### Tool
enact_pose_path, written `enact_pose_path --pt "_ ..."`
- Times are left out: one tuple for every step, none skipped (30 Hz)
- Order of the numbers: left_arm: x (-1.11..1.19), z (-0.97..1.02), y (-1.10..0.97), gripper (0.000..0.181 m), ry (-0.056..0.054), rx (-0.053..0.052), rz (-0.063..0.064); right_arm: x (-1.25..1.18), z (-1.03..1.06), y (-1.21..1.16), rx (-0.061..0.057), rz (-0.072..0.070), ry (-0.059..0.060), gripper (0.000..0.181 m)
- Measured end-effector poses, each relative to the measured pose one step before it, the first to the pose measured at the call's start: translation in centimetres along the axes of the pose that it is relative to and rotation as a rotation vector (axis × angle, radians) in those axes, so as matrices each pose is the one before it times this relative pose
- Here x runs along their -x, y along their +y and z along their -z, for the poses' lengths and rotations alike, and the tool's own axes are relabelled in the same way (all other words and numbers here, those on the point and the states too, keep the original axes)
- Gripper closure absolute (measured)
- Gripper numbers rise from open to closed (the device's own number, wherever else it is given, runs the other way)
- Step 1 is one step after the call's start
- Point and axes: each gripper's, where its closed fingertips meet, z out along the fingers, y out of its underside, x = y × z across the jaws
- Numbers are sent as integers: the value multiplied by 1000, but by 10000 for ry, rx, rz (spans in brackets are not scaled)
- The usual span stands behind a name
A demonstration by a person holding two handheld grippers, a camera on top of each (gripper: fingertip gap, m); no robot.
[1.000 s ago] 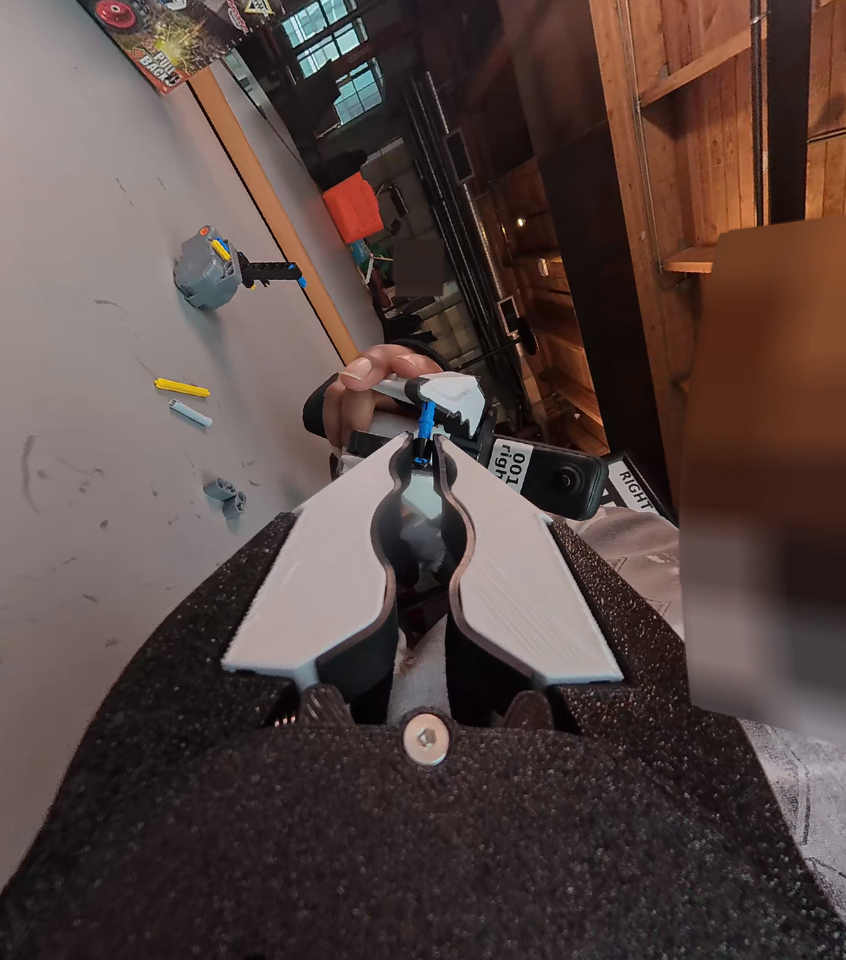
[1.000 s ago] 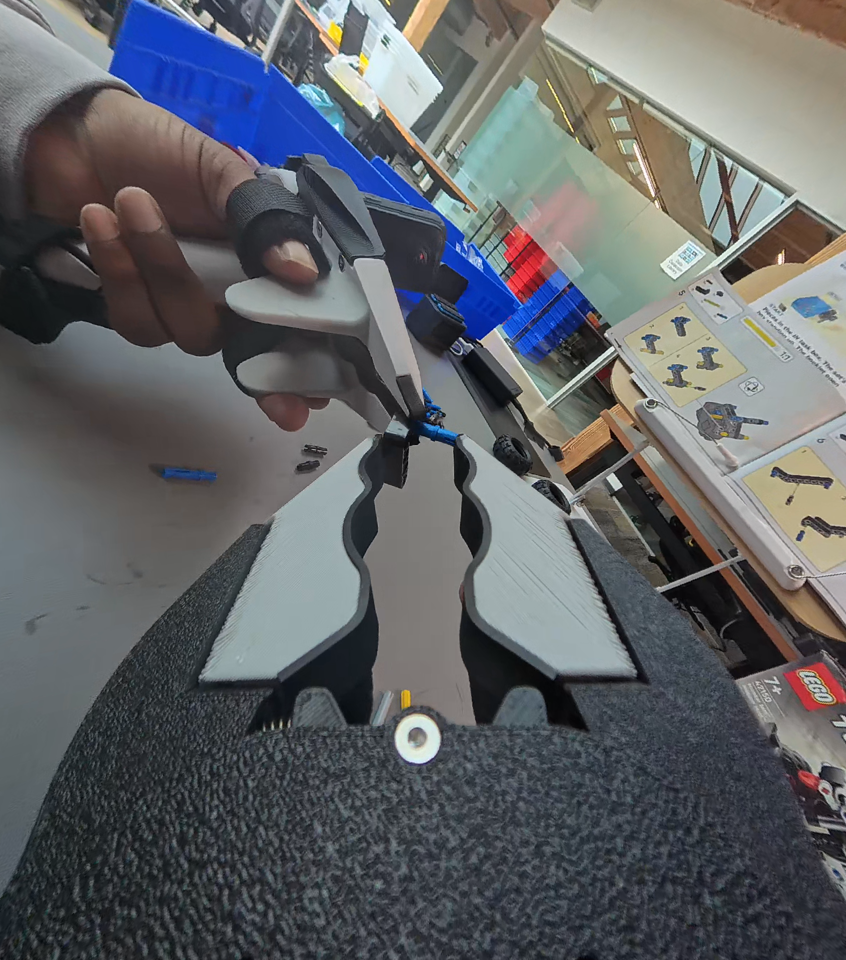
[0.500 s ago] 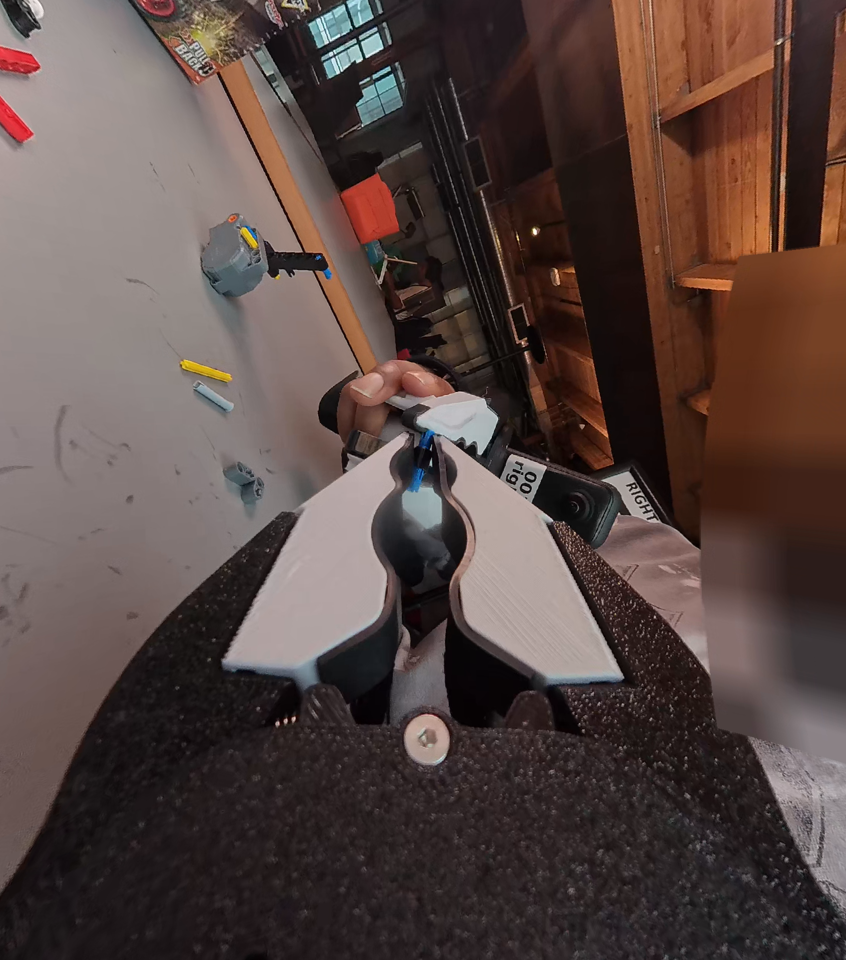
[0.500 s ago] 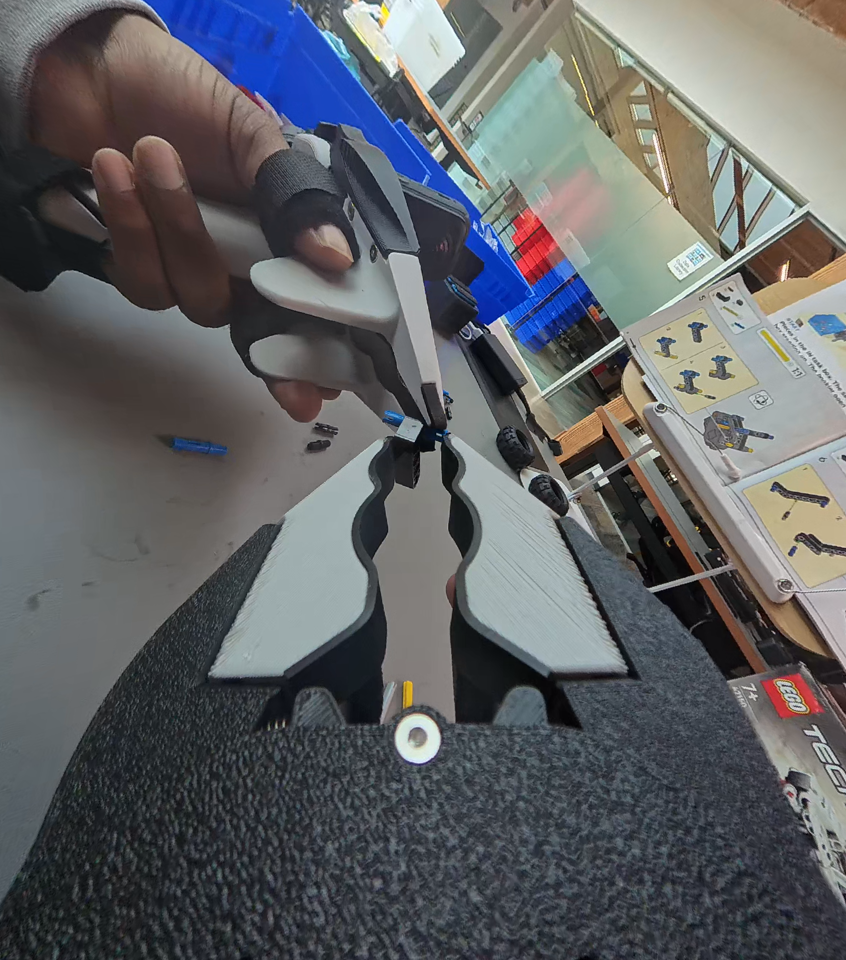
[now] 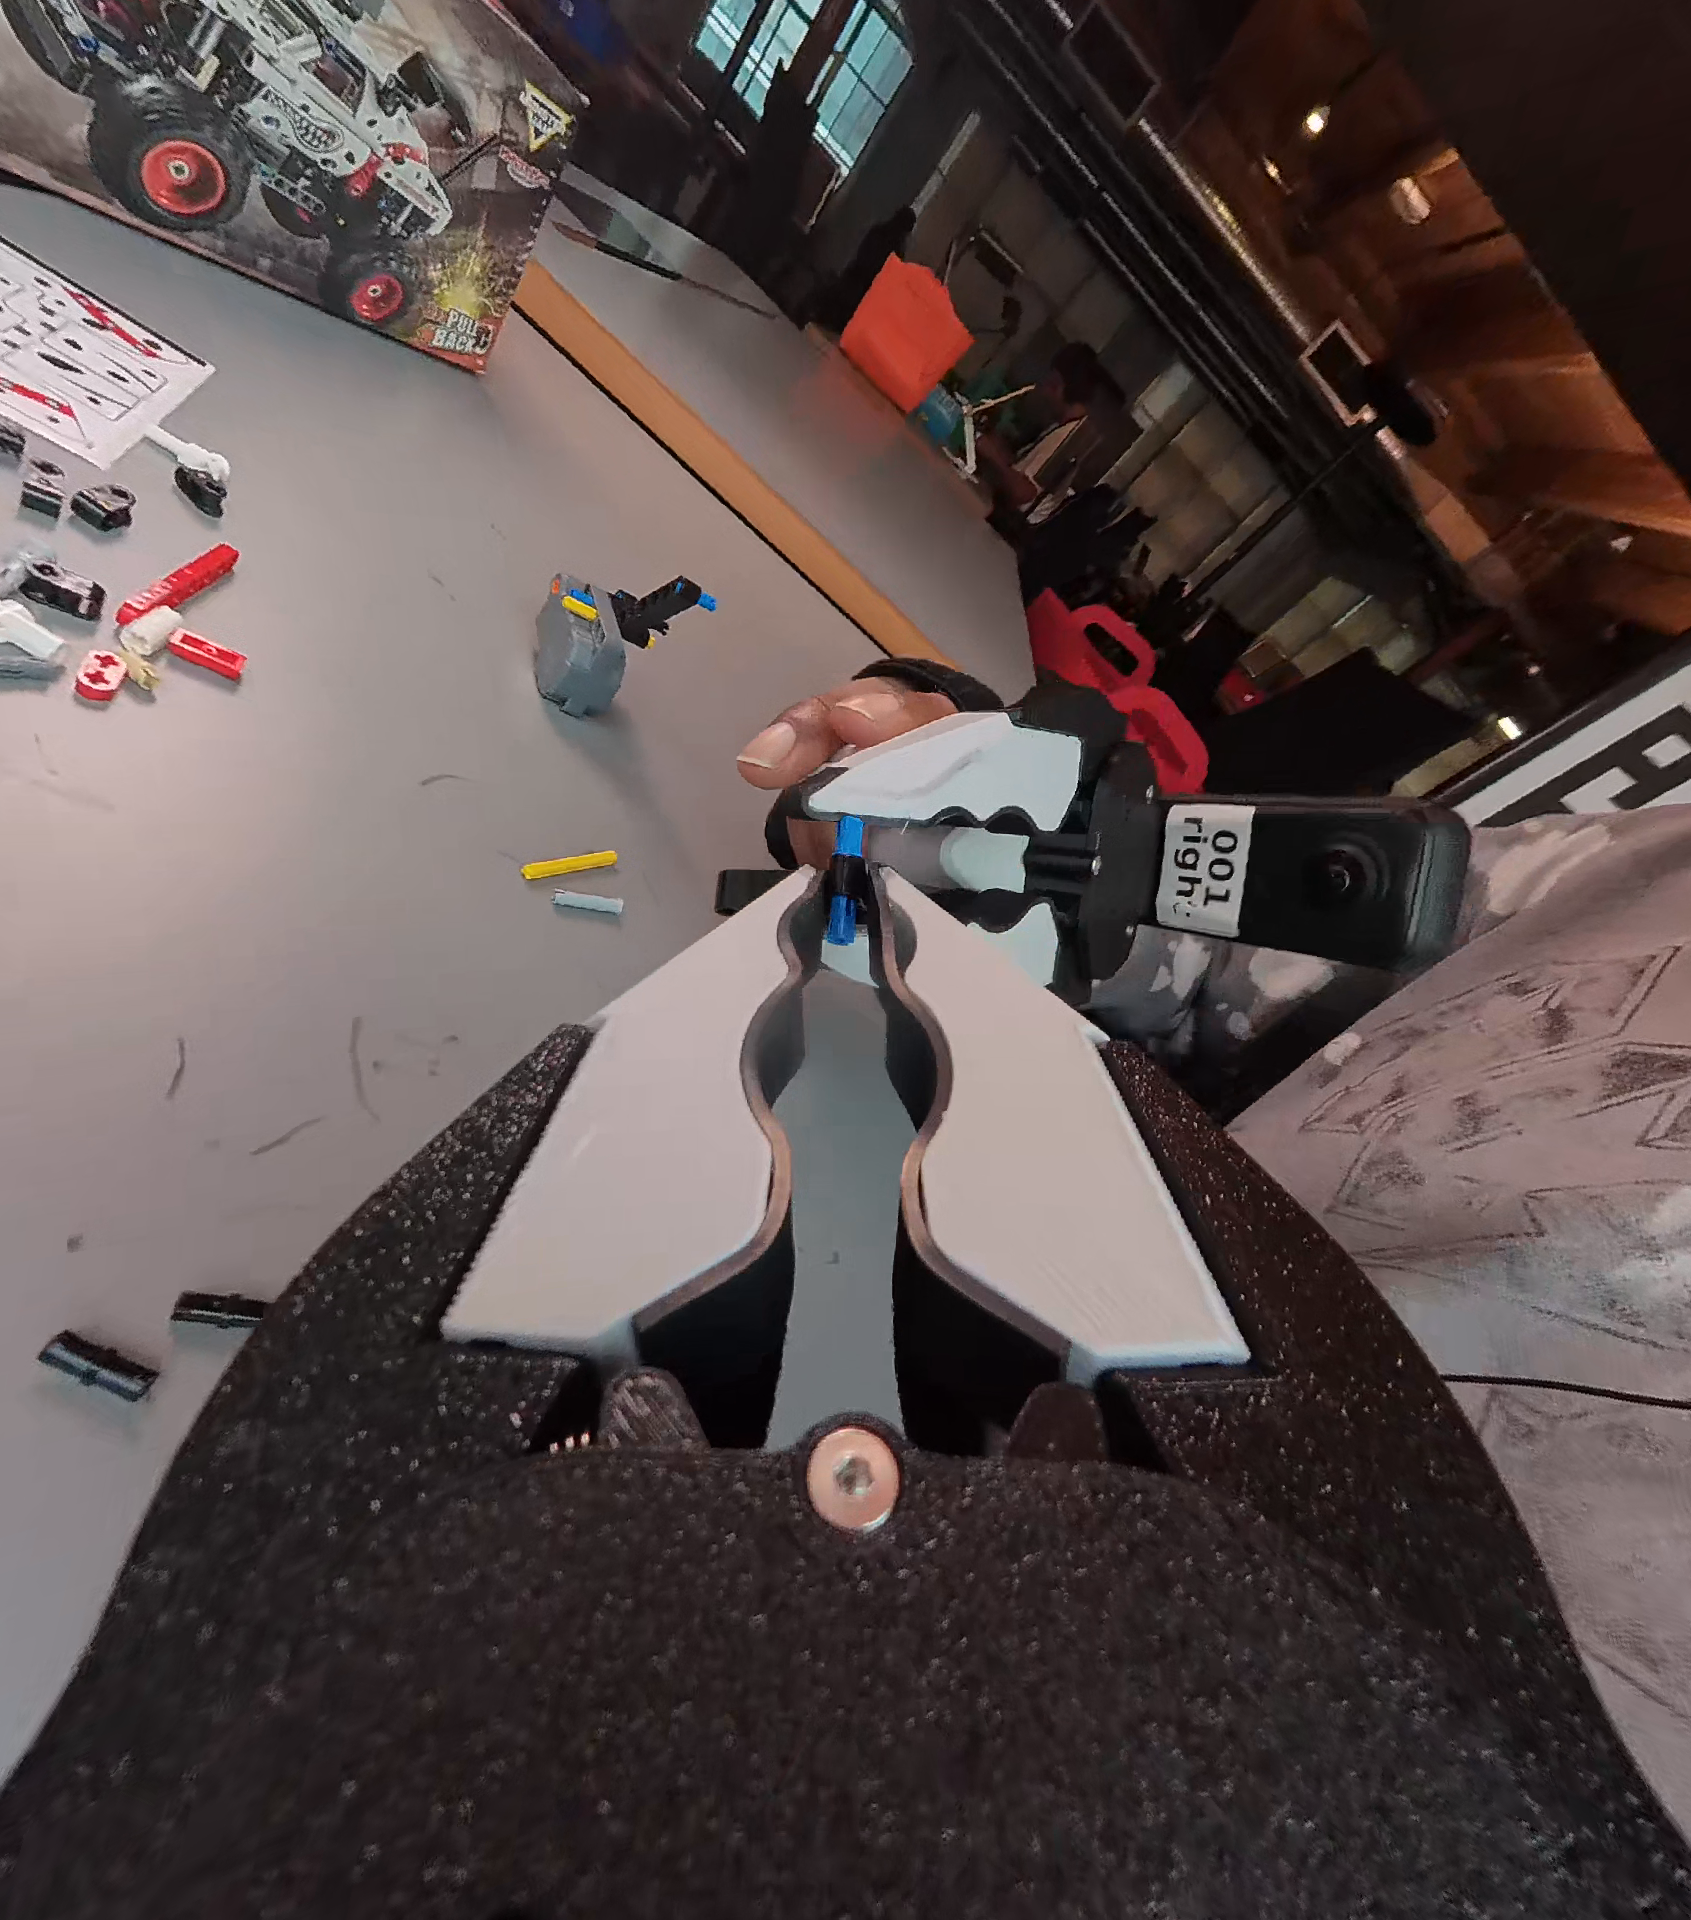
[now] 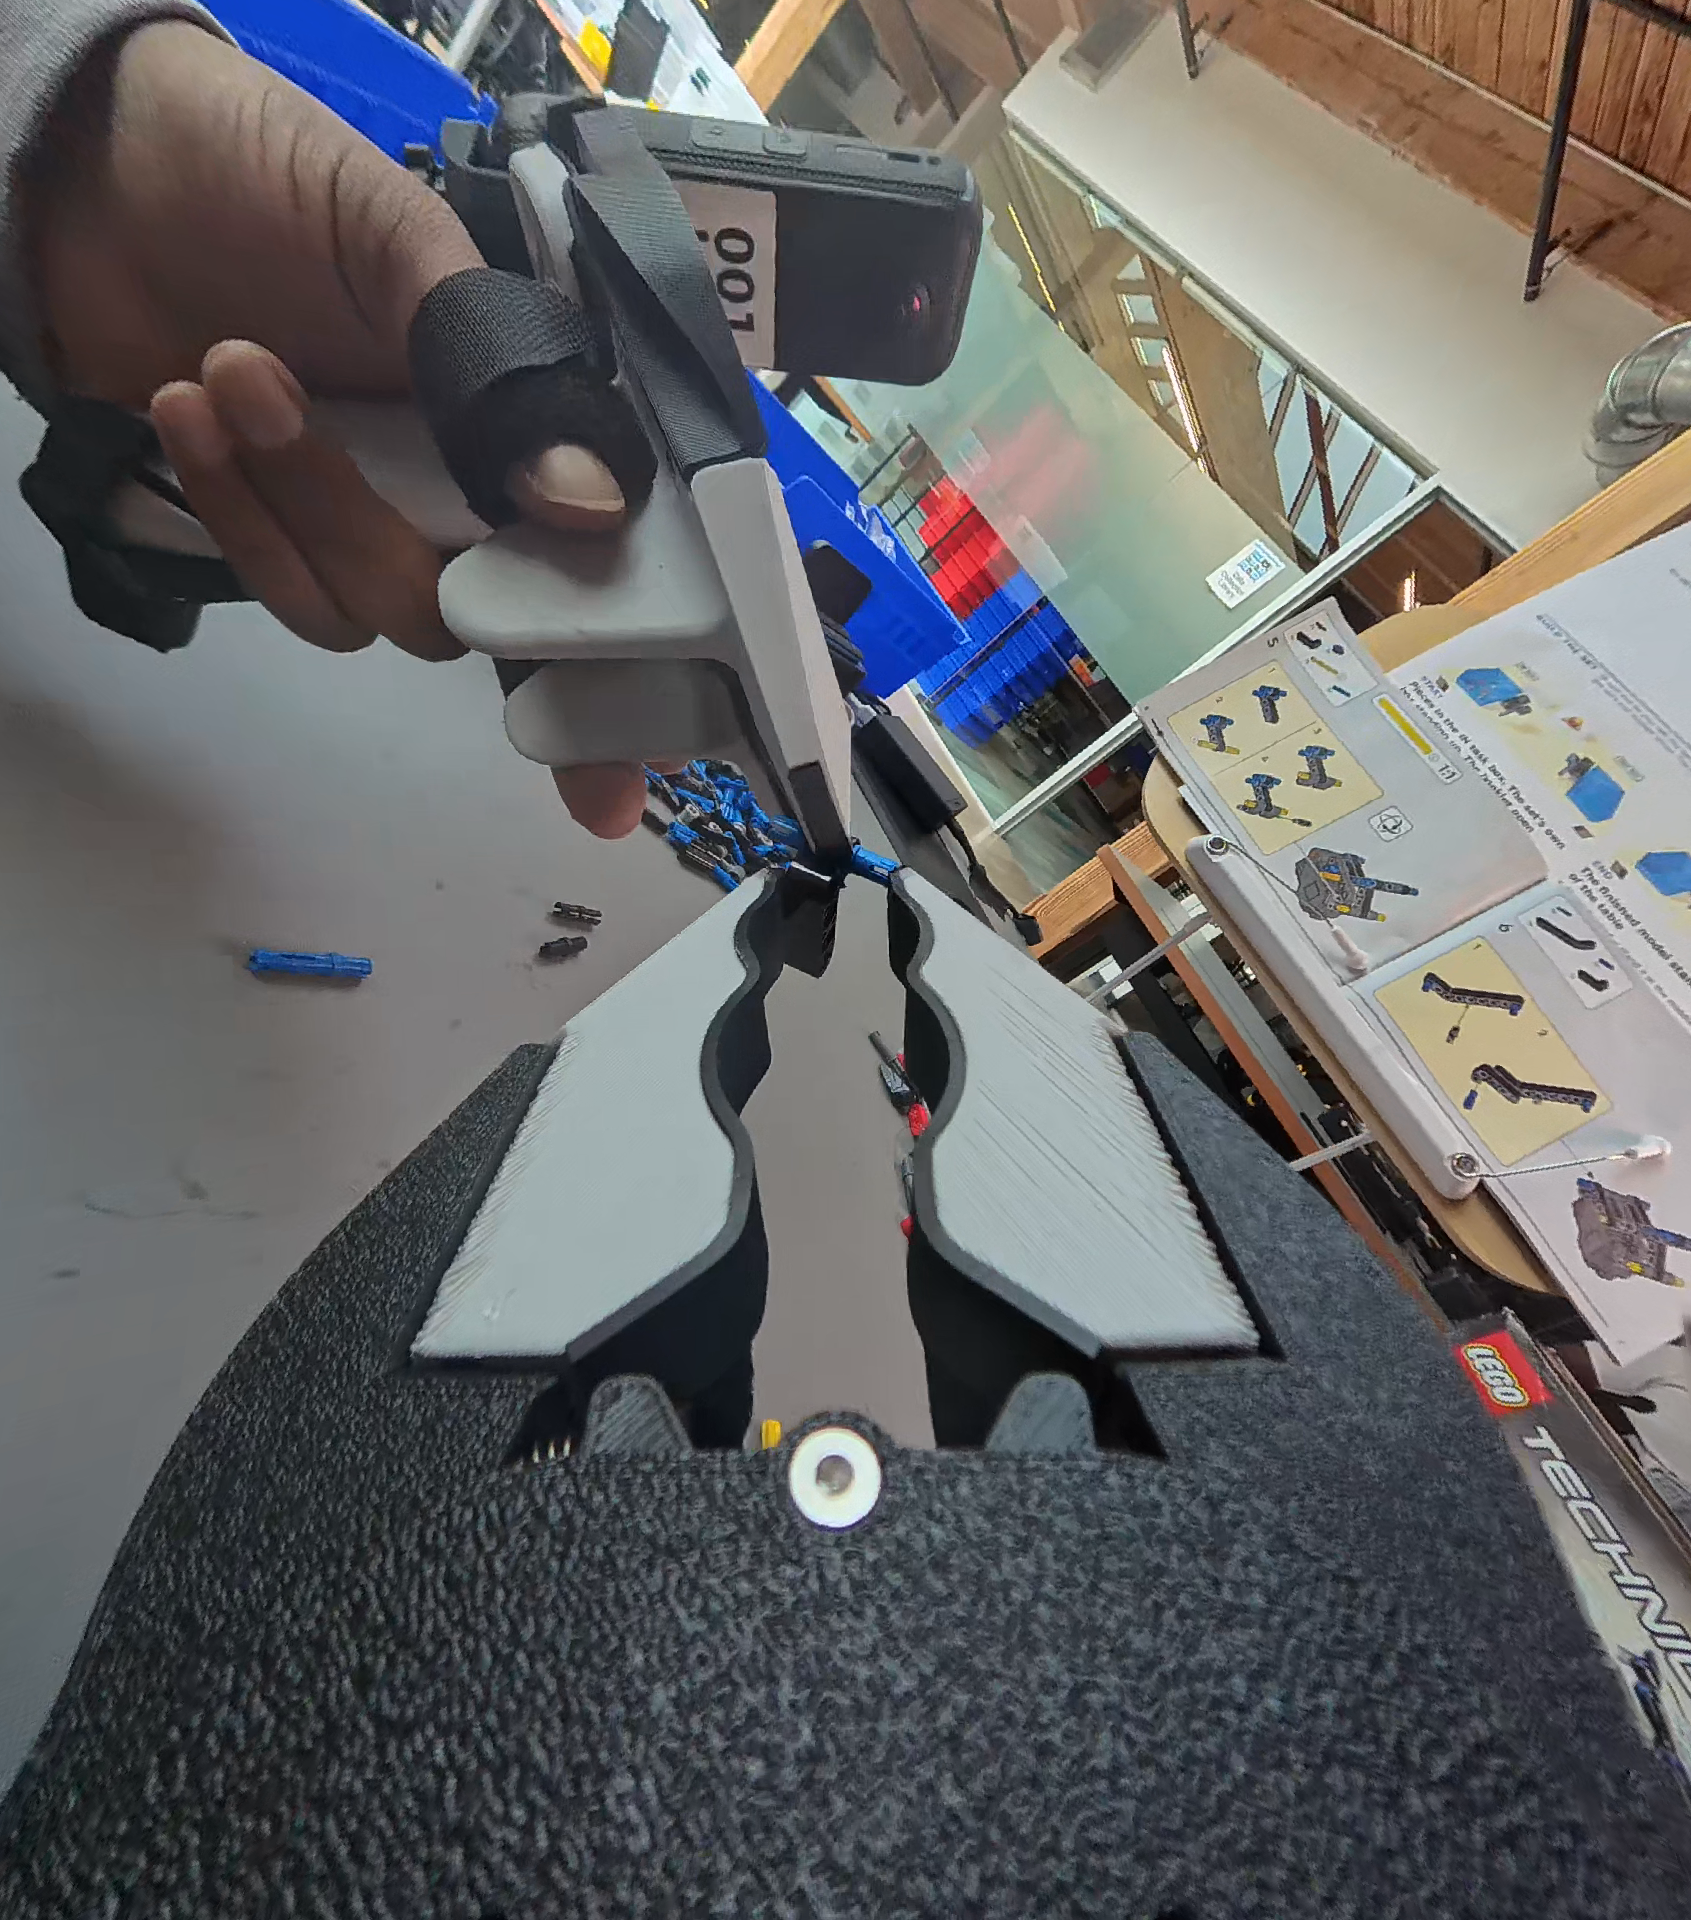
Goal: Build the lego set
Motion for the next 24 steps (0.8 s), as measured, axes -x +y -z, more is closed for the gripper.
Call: enact_pose_path --pt "140 96 -3 175 -309 95 -539 43 -107 69 23 -309 -68 161" --pt "486 254 -101 175 -579 96 -768 30 -147 318 156 -498 -172 159" --pt "904 531 -290 175 -819 53 -994 -126 -82 405 157 -691 -256 149" --pt "1042 770 -433 175 -829 -44 -1147 -107 54 395 154 -822 -438 145" --pt "1043 854 -398 175 -728 -70 -1094 313 132 414 178 -775 -769 148" --pt "961 766 -176 174 -545 -14 -858 990 45 692 350 -618 -1184 154" --pt "763 580 84 174 -314 28 -570 1364 -142 1063 600 -415 -1351 158" --pt "727 366 311 174 -240 68 -282 1465 -369 1386 885 -190 -1335 158" --pt "774 147 534 174 -254 142 -15 1357 -521 1227 893 74 -1179 156" --pt "644 -32 731 174 -185 250 94 605 -667 695 690 286 -606 156" --pt "346 -166 1011 173 -46 419 14 109 -733 158 492 325 -268 157" --pt "178 -242 1221 173 -6 556 -133 107 -727 -165 383 230 -305 157" --pt "89 -238 1142 173 -37 502 -285 46 -647 -470 209 256 -271 157" --pt "-206 -203 958 173 121 405 -309 83 -525 -534 121 378 -323 157" --pt "-313 -170 715 173 208 296 -178 36 -469 -305 211 412 -368 157" --pt "-69 -118 395 173 74 142 -57 -159 -431 -151 260 414 -321 156" --pt "67 -70 189 173 8 74 2 -88 -393 -155 199 369 -400 154" --pt "106 -22 58 173 -25 30 19 59 -351 -146 178 216 -504 151" --pt "93 14 -11 173 -47 -24 15 171 -333 -158 160 79 -561 147" --pt "-11 25 -23 173 -18 -25 13 126 -318 -197 104 10 -465 147" --pt "-54 13 -45 173 -20 -21 -12 125 -275 -65 122 39 -372 148" --pt "-118 13 -89 173 -7 -23 -54 67 -279 186 192 47 -232 149" --pt "-259 14 -128 173 59 -7 -79 -46 -189 210 104 0 -48 153" --pt "-384 26 -172 173 124 -18 -91 0 94 -29 -129 -98 33 156"
